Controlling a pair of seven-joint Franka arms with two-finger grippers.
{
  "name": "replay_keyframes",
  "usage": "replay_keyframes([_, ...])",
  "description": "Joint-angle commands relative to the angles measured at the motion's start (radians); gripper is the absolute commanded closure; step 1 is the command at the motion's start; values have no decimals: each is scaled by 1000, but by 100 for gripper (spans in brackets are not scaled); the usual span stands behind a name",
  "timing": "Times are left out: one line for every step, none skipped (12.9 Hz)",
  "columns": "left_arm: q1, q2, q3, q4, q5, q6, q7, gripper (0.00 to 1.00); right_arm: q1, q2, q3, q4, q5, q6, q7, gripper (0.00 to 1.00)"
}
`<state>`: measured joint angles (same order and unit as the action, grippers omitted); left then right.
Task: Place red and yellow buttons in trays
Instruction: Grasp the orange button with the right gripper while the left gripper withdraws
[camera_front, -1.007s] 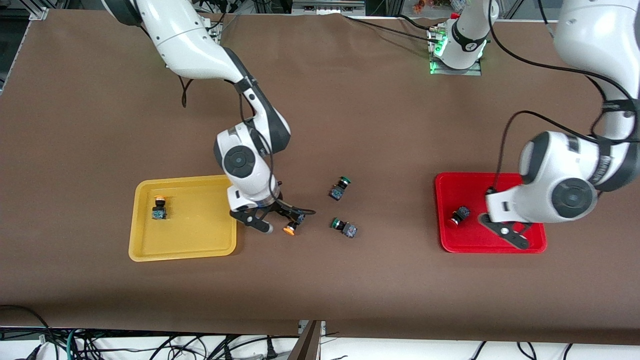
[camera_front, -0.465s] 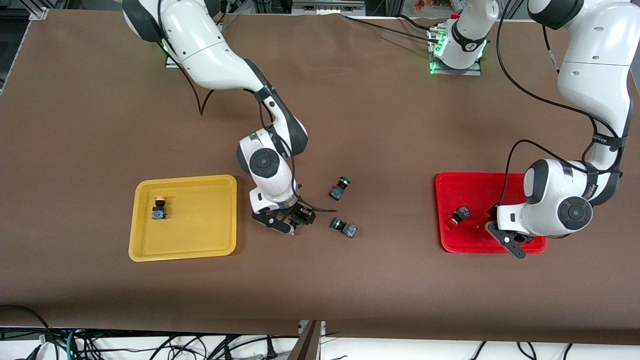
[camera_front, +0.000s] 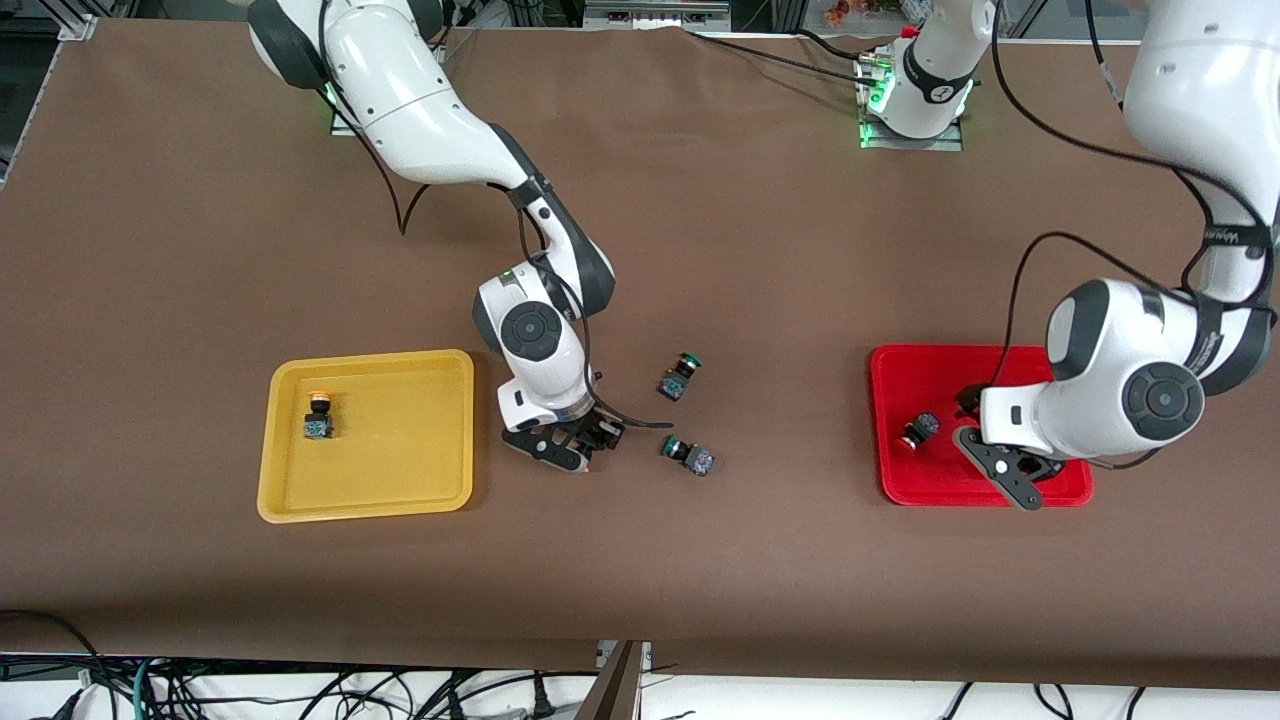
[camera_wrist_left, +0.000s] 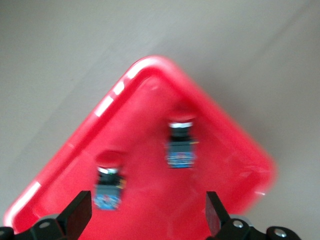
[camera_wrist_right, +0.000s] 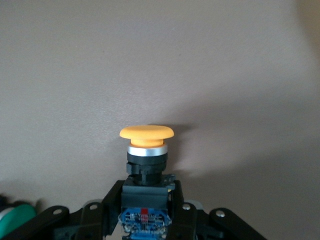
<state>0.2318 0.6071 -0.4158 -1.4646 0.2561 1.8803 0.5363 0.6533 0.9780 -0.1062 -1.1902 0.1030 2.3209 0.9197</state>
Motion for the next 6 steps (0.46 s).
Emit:
replay_keyframes([1,-78,-105,56,-6,-182,-308,0,-78,-103,2,15,3,-199,-170,91])
replay_keyframes([3,-108,-135,76,2,-220,-429,0,-114,-120,2,11,6,-243,-252,91])
replay_keyframes([3,-137,-139,99,-1,-254,-506,0,-139,-142,2,3,6,-292,-328,91])
replay_keyframes([3,-160,-141,114,0,-280,-542,0,-159,-150,0,-6,4,-337,-384,91])
replay_keyframes([3,-187,-127,124,-15,-279,-555,0,-181,-157,-6,-25,4,-359,-442,91])
replay_keyframes([-3,-240,-97,119,-44,-265,-580,0,-199,-163,-15,-55,3,-359,-497,91])
